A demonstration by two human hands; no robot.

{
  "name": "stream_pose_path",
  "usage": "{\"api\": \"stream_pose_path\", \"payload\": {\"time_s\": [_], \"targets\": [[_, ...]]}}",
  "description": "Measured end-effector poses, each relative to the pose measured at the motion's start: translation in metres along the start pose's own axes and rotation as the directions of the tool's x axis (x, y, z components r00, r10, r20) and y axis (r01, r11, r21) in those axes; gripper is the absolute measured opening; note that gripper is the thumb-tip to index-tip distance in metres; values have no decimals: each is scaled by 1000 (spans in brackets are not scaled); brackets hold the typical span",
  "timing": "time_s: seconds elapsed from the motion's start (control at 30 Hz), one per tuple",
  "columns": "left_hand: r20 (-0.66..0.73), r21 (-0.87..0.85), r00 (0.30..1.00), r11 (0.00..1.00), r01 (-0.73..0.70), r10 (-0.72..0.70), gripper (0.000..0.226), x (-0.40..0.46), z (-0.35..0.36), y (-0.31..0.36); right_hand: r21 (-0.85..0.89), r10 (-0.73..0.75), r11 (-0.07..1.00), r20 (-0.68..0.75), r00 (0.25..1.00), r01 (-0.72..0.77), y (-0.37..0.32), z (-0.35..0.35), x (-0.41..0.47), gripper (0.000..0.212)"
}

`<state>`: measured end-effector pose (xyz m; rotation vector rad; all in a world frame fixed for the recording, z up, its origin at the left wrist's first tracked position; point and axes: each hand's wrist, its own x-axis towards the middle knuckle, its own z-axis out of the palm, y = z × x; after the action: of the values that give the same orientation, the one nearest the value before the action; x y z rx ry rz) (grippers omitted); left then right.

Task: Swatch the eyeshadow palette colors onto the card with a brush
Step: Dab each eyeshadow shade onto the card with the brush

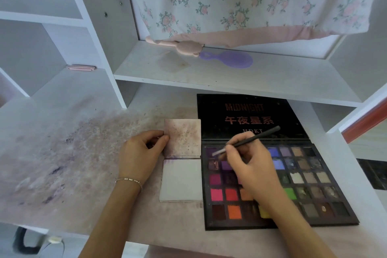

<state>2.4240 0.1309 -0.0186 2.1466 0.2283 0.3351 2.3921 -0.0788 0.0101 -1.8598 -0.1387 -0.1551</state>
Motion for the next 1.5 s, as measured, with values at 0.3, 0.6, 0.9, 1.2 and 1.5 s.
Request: {"api": "stream_pose_path", "payload": {"time_s": [0.3, 0.6, 0.9, 1.2, 1.5], "targets": [[-1, -5, 1000, 1000, -24, 24, 9, 0, 0, -3, 7, 20, 1000, 217, 976, -22, -8, 38, 1, 16], [5, -16, 1000, 1000, -27, 27, 10, 2, 0, -4, -48, 16, 999, 230, 973, -5, -4, 42, 4, 17], [11, -20, 1000, 1000, -14, 14, 11, 1, -1, -3, -98, 20, 995, 252, 967, 5, -1, 43, 3, 13], [11, -14, 1000, 1000, -16, 16, 11, 0, -1, -2, -113, 18, 994, 251, 968, 11, 0, 42, 4, 15], [8, -7, 1000, 1000, -18, 19, 12, 0, -1, -1, -111, 20, 994, 255, 967, 9, 0, 42, 4, 15]]}}
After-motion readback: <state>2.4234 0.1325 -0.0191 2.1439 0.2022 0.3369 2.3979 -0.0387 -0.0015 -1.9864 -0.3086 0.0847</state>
